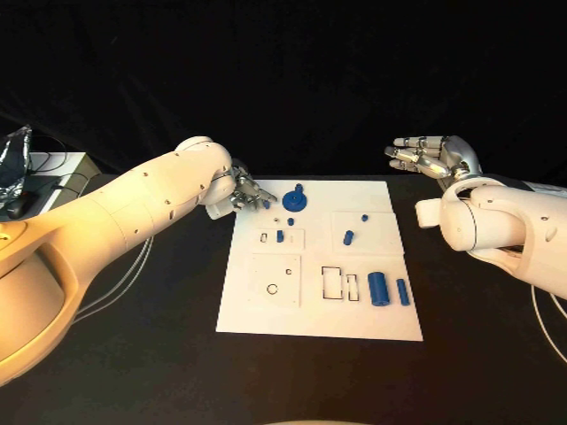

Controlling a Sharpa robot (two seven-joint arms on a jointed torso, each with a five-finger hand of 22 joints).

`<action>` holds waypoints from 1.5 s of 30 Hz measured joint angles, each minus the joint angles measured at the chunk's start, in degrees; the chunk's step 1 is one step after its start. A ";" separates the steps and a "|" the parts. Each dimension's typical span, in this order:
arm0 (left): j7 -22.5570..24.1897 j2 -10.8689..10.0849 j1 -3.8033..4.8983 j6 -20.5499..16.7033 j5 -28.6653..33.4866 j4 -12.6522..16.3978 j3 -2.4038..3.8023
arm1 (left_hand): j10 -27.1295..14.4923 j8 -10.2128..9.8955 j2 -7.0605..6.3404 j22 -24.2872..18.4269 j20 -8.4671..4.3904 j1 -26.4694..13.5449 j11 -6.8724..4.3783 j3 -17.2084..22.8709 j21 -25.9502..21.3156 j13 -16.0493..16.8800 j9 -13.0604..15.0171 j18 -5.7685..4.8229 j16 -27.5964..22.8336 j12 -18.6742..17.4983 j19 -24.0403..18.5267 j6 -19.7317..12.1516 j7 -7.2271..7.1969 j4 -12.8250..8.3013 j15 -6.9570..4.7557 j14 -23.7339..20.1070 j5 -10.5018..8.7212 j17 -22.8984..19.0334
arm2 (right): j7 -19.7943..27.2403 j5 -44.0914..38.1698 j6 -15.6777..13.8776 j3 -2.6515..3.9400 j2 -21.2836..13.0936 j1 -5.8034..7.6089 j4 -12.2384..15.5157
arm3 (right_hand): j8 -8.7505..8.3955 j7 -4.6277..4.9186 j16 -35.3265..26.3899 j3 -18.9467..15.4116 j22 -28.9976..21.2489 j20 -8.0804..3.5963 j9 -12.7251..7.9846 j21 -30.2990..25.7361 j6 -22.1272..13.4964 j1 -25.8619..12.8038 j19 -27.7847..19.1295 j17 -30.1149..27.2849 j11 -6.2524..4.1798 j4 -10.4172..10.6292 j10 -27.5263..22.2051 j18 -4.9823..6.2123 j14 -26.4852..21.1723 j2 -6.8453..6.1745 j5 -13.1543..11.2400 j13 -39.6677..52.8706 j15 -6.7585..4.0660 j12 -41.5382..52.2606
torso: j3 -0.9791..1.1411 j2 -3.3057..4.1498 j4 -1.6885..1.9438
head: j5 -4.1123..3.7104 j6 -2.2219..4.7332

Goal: Assemble the parts on the task board

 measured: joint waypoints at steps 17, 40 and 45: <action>0.58 0.24 0.00 -0.01 0.60 -0.27 -0.28 | 0.32 -0.81 1.11 0.62 -0.41 2.51 -0.32 5.95 0.49 0.11 1.85 0.00 0.20 -0.27 0.42 0.40 -0.40 -1.98 -0.41 0.41 0.00 0.69 | -0.01 0.00 0.01 0.00 0.02 0.00 0.04 | 0.00 0.00 0.00 0.00 -0.05 0.10 0.00 0.00 0.00 0.00 -0.70 0.00 0.00 0.00 0.00 -0.01 0.00 0.00 0.00 0.00 0.00 0.00 | 0.07 0.06 0.00 | -0.06 -0.24; 1.56 -1.05 -0.01 -1.61 2.91 2.72 -0.31 | 2.01 2.90 -4.05 2.17 -1.44 -4.05 -1.35 31.05 1.93 1.29 10.11 -0.95 0.42 1.13 1.44 -1.02 -1.05 -7.65 -1.21 1.22 2.00 1.29 | -0.29 0.02 0.47 0.00 -0.22 0.00 -0.21 | 0.00 -0.01 0.00 0.00 -0.11 0.10 0.00 -0.24 0.01 0.00 -1.51 0.00 0.00 0.00 0.00 0.00 0.00 0.00 0.21 0.00 0.00 0.00 | 0.07 -0.13 0.18 | 0.13 -0.27; 1.36 -2.70 -0.01 -1.89 4.10 5.36 -0.32 | 2.08 3.19 -3.77 2.40 -1.75 -5.11 -1.40 31.37 2.50 1.34 10.11 -0.95 0.63 1.39 1.75 -1.14 -1.34 -7.45 -1.34 1.76 2.58 1.92 | -0.39 0.02 0.58 0.00 -0.48 0.00 -0.35 | 0.00 -0.01 0.00 0.00 -0.11 0.10 0.00 -0.24 0.01 0.00 -1.51 0.00 0.00 0.00 0.00 0.00 0.01 0.00 0.21 0.00 0.00 0.00 | 0.09 -0.48 0.46 | 0.16 -0.36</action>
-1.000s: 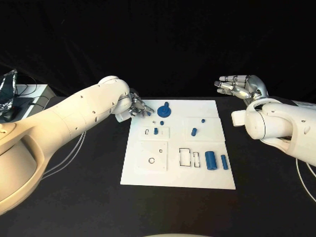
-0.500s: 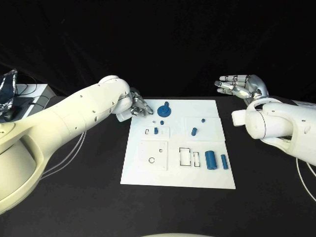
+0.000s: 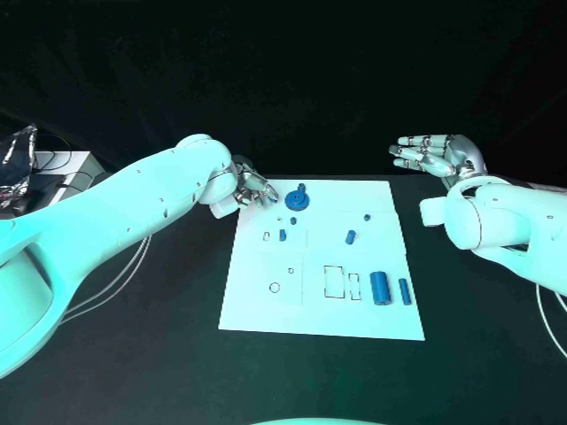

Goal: Assemble the parts on the task board

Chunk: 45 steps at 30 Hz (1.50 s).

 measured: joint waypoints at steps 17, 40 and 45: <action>-2.27 -7.54 -0.01 -0.46 3.43 12.46 -2.78 | 2.35 0.00 0.38 -0.01 -1.21 -5.51 -0.75 1.29 2.18 -0.57 4.09 -0.91 1.32 0.00 1.85 1.88 -0.82 -4.03 -0.78 1.22 7.96 2.88 | -0.37 0.01 0.41 -0.03 -0.29 -0.05 -0.28 | 0.00 0.00 0.00 0.00 0.01 0.01 0.00 0.00 0.00 0.00 -0.41 0.00 0.00 0.00 0.00 0.00 -0.01 0.00 0.00 0.00 0.01 0.00 | 0.03 -1.54 1.00 | 0.14 -1.42; -3.93 -11.65 -2.34 -8.41 2.57 22.07 -7.78 | 3.27 0.81 0.38 -0.02 -1.23 -8.24 -0.85 0.35 4.42 -0.67 4.85 -0.93 3.05 0.34 3.08 2.68 -1.20 -5.32 -0.90 1.53 14.48 4.45 | -0.52 -0.13 0.71 -0.07 -0.26 -0.22 -0.22 | 0.00 0.00 0.00 0.00 0.01 0.21 0.00 0.01 0.00 0.00 -0.62 0.00 0.00 0.00 0.00 0.00 -0.21 0.00 0.00 0.00 0.21 0.00 | -0.03 -2.57 1.52 | 0.20 -2.97; -3.95 -11.09 -3.12 -9.19 1.62 22.07 -8.02 | 3.27 1.05 0.55 -0.02 -1.23 -8.97 -0.85 0.35 4.62 -0.67 4.94 -0.92 3.05 0.34 3.07 2.68 -1.20 -5.32 -0.89 1.53 14.49 4.41 | -0.50 -0.15 0.73 -0.07 -0.18 -0.23 -0.23 | 0.00 0.00 0.00 0.00 0.01 0.21 0.00 0.01 0.00 0.00 -0.62 0.00 0.00 0.00 0.00 0.00 -0.20 0.00 0.00 0.00 0.21 0.00 | -0.03 -2.47 1.48 | 0.08 -3.02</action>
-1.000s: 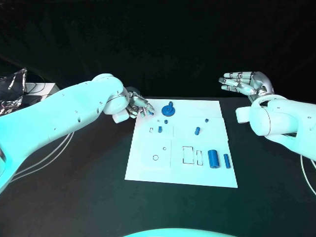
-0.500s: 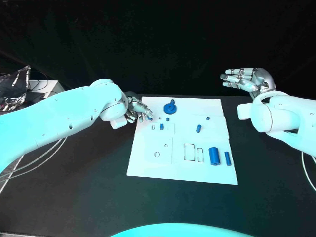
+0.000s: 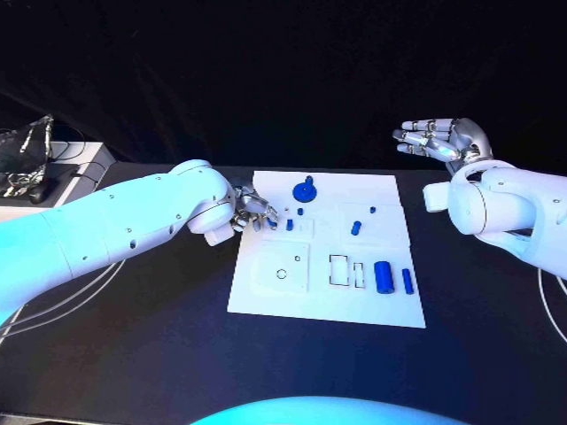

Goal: Assemble the parts on the task board

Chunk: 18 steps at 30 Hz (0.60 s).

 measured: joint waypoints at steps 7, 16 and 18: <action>-0.01 0.57 -0.52 -0.17 -2.20 0.10 -0.03 | 0.32 0.00 -0.08 0.00 0.00 -0.08 -0.29 -0.16 0.00 0.00 0.07 0.00 0.00 0.00 0.00 0.14 -0.14 -0.17 0.00 0.00 0.01 -0.19 | 0.02 -0.01 0.05 -0.01 0.00 -0.02 0.01 | 0.00 0.00 0.00 0.00 0.00 0.00 0.00 0.00 0.00 0.00 0.00 0.00 0.00 0.00 0.00 0.00 0.00 0.00 0.00 0.00 0.00 0.00 | 0.00 0.10 -0.03 | -0.21 -0.16; 0.09 1.28 -0.79 -0.13 -5.34 -0.24 -0.01 | 0.40 0.00 -0.07 -0.01 0.00 -0.07 -0.37 -0.17 0.00 -0.05 0.07 0.00 0.00 0.00 0.00 0.20 -0.20 -0.17 0.01 -0.01 0.01 -0.47 | 0.03 -0.03 0.13 -0.01 0.03 -0.02 0.08 | 0.00 0.00 0.00 0.00 0.00 0.00 0.00 0.00 0.00 0.00 0.00 0.00 0.00 0.00 0.00 0.00 0.00 0.00 0.00 0.00 0.00 0.00 | -0.03 0.10 0.02 | -0.41 -0.43; 0.13 1.37 -0.86 -0.12 -5.94 -0.34 -0.01 | 0.40 0.00 -0.07 -0.01 0.00 -0.06 -0.37 -0.17 -0.01 -0.05 0.07 0.01 0.00 0.00 0.00 0.20 -0.20 -0.17 0.01 -0.01 0.00 -0.55 | 0.03 -0.03 0.15 -0.01 0.03 -0.02 0.09 | 0.00 0.00 0.00 0.00 0.00 0.00 0.00 0.00 0.00 0.00 0.00 0.00 0.00 0.00 0.00 0.00 0.00 0.00 0.00 0.00 0.00 0.00 | -0.03 0.10 0.03 | -0.42 -0.46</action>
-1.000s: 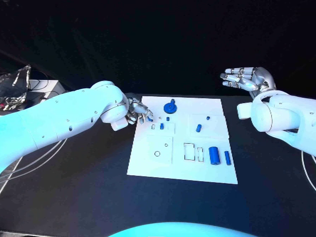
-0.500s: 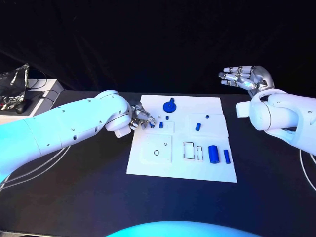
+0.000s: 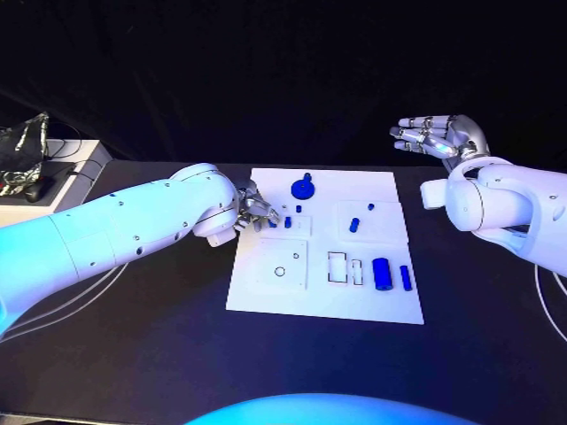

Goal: Assemble the parts on the task board

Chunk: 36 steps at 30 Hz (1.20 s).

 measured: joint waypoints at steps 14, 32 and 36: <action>0.63 0.09 -0.23 0.02 -4.69 0.12 0.00 | 0.01 -0.06 -0.43 -0.01 0.00 0.43 0.00 -0.06 -0.01 -0.18 -0.08 0.00 0.00 0.00 0.00 0.00 0.00 -0.06 0.00 0.00 -0.11 -0.17 | 0.00 -0.01 0.15 0.00 -0.08 -0.02 0.04 | 0.00 0.00 0.00 0.00 0.00 0.00 0.00 0.00 0.00 0.00 0.00 0.00 0.00 0.00 0.00 0.00 0.00 0.00 0.00 0.00 0.00 0.00 | -0.04 -0.02 0.03 | -0.08 -0.27; 2.61 0.06 -0.87 -0.37 -8.70 0.71 0.16 | 0.13 -0.06 -0.77 -0.01 0.22 0.78 0.07 0.12 -0.24 -0.29 -0.33 0.01 0.00 0.22 -0.23 -0.01 0.01 0.12 0.01 0.00 -0.24 -0.36 | 0.00 -0.04 0.33 0.00 -0.20 -0.02 0.07 | 0.00 0.00 0.00 0.00 0.00 0.00 0.00 0.00 0.00 0.00 0.00 0.00 0.00 0.00 0.00 0.00 0.00 0.00 0.00 0.00 0.00 0.00 | -0.03 0.02 -0.01 | -0.30 -0.68; 2.71 0.07 -0.88 -0.26 -8.98 0.68 0.17 | 0.14 -0.06 -0.98 -0.01 0.22 0.99 0.07 0.12 -0.49 -0.38 -0.51 0.01 0.00 0.22 -0.23 -0.02 0.02 0.12 0.01 0.00 -0.25 -0.39 | -0.01 -0.04 0.37 0.00 -0.24 -0.02 0.07 | 0.00 0.00 0.00 0.00 0.00 0.00 0.00 0.00 0.00 0.00 0.00 0.00 0.00 0.00 0.00 0.00 0.00 0.00 0.00 0.00 0.00 0.00 | -0.04 0.01 0.01 | -0.32 -0.71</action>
